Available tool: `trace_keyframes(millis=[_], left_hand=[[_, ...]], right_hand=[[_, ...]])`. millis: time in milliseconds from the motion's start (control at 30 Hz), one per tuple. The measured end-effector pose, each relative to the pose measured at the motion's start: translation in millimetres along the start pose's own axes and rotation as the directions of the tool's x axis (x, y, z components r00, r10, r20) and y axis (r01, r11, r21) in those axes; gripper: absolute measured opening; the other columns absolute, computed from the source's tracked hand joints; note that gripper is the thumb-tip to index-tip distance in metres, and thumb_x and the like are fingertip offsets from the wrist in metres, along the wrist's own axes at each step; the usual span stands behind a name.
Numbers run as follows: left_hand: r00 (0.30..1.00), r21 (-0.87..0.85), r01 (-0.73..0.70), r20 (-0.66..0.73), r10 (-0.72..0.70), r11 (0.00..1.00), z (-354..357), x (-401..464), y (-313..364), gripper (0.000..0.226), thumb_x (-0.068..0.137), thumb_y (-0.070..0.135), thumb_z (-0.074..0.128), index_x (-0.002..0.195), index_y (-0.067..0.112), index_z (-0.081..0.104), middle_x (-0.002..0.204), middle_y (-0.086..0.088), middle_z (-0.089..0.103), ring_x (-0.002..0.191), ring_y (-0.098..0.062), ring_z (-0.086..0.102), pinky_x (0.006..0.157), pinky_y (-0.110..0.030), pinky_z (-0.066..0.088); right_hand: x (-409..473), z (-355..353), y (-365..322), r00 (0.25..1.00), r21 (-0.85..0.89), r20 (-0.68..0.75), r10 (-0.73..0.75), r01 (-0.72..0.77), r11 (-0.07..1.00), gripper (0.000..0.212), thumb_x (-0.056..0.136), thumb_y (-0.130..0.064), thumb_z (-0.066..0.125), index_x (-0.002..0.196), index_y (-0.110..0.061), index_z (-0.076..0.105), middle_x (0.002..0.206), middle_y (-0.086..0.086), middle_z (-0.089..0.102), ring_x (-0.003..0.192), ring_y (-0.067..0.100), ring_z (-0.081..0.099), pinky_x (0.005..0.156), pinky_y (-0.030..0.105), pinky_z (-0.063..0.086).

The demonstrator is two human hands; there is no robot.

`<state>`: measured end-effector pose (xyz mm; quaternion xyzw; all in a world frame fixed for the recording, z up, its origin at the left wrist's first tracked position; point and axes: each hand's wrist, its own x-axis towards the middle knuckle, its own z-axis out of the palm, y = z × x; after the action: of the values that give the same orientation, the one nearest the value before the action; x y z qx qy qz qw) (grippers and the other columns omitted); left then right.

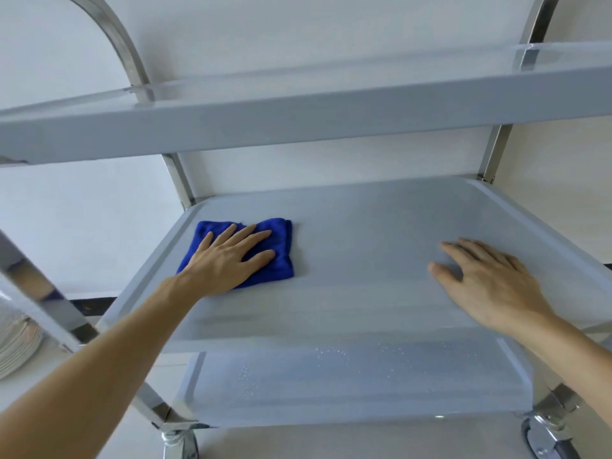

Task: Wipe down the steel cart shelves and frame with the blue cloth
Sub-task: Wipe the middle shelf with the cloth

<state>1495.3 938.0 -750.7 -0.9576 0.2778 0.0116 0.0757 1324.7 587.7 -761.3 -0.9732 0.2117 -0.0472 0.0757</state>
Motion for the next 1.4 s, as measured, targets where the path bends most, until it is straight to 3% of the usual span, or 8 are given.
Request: trace_keyframes(millis=[100, 200, 433, 533, 667, 1067, 1267, 1400], left_hand=[[0.998, -0.114, 0.051, -0.018, -0.053, 0.992, 6, -32, -14, 0.082, 0.077, 0.08, -0.007, 0.152, 0.051, 0.009, 0.164, 0.018, 0.004, 0.151, -0.016, 0.004, 0.12, -0.049, 0.009], [0.994, -0.236, 0.084, -0.047, -0.097, 0.968, 13, -57, -16, 0.079, 0.076, 0.085, 0.0, 0.149, 0.057, 0.009, 0.162, 0.023, 0.007, 0.151, -0.011, 0.004, 0.122, -0.049, 0.004], [0.985, -0.243, 0.144, -0.063, -0.163, 0.959, 14, -61, -8, 0.071, 0.081, 0.079, 0.008, 0.148, 0.056, 0.012, 0.162, 0.022, 0.009, 0.152, -0.014, 0.004, 0.122, -0.051, 0.002], [0.985, -0.253, 0.142, -0.065, -0.163, 0.957, 16, -62, -9, 0.07, 0.082, 0.08, 0.01, 0.148, 0.057, 0.013, 0.163, 0.022, 0.009, 0.152, -0.014, 0.003, 0.122, -0.051, 0.001], [0.979, -0.283, 0.161, -0.076, -0.189, 0.946, 17, -55, -18, 0.07, 0.083, 0.079, 0.012, 0.148, 0.055, 0.016, 0.162, 0.022, 0.012, 0.151, -0.013, 0.006, 0.122, -0.051, 0.003], [0.93, -0.273, 0.326, -0.076, -0.358, 0.905, 21, 68, -85, 0.063, 0.091, 0.072, 0.02, 0.148, 0.046, 0.028, 0.158, 0.019, 0.025, 0.149, -0.019, 0.015, 0.118, -0.057, 0.002], [0.882, -0.269, 0.455, 0.005, -0.472, 0.849, 13, 139, -76, 0.067, 0.092, 0.068, 0.015, 0.153, 0.041, 0.02, 0.164, 0.009, 0.013, 0.151, -0.032, 0.005, 0.115, -0.066, -0.004], [0.941, -0.259, 0.325, -0.01, -0.339, 0.91, 5, 160, -31, 0.067, 0.091, 0.071, 0.013, 0.153, 0.044, 0.017, 0.165, 0.009, 0.008, 0.151, -0.034, 0.0, 0.113, -0.068, -0.005]], right_hand=[[-1, -2, 0, 1.0, 0.02, -0.004, 0.005, -0.005, 1.0, 0.061, 0.098, -0.061, 0.027, 0.153, -0.034, 0.029, 0.164, -0.008, 0.022, 0.151, 0.013, 0.015, 0.12, 0.035, 0.013], [-2, -4, -2, 1.0, 0.03, -0.007, 0.006, -0.006, 1.0, 0.061, 0.098, -0.06, 0.029, 0.152, -0.033, 0.031, 0.163, -0.007, 0.023, 0.15, 0.013, 0.017, 0.12, 0.035, 0.014], [8, -14, -35, 1.0, -0.049, -0.004, -0.022, 0.022, 0.999, 0.057, 0.097, -0.054, 0.035, 0.145, -0.024, 0.041, 0.154, 0.003, 0.038, 0.143, 0.025, 0.034, 0.112, 0.048, 0.032], [14, -9, -87, 0.977, 0.032, 0.029, -0.21, 0.209, 0.977, 0.06, 0.097, -0.063, 0.03, 0.15, -0.034, 0.03, 0.163, -0.005, 0.022, 0.15, 0.018, 0.018, 0.117, 0.053, 0.021], [23, 15, -119, 0.958, 0.074, 0.109, -0.266, 0.26, 0.963, 0.061, 0.095, -0.069, 0.019, 0.151, -0.048, 0.021, 0.165, -0.016, 0.009, 0.153, 0.016, 0.004, 0.119, 0.06, 0.006], [30, 38, -119, 0.962, -0.076, 0.069, -0.264, 0.269, 0.96, 0.089, 0.066, -0.077, -0.018, 0.15, -0.054, 0.003, 0.164, -0.022, 0.001, 0.153, 0.013, 0.002, 0.117, 0.057, 0.01], [34, 47, -117, 0.967, -0.085, 0.007, -0.254, 0.254, 0.964, 0.08, 0.075, -0.08, -0.017, 0.148, -0.054, -0.001, 0.163, -0.025, 0.002, 0.152, 0.012, 0.002, 0.118, 0.055, 0.009], [38, 45, -116, 0.968, -0.075, 0.007, -0.253, 0.252, 0.965, 0.083, 0.07, -0.079, -0.014, 0.148, -0.055, 0.0, 0.163, -0.025, 0.003, 0.152, 0.011, 0.002, 0.119, 0.053, 0.008]])
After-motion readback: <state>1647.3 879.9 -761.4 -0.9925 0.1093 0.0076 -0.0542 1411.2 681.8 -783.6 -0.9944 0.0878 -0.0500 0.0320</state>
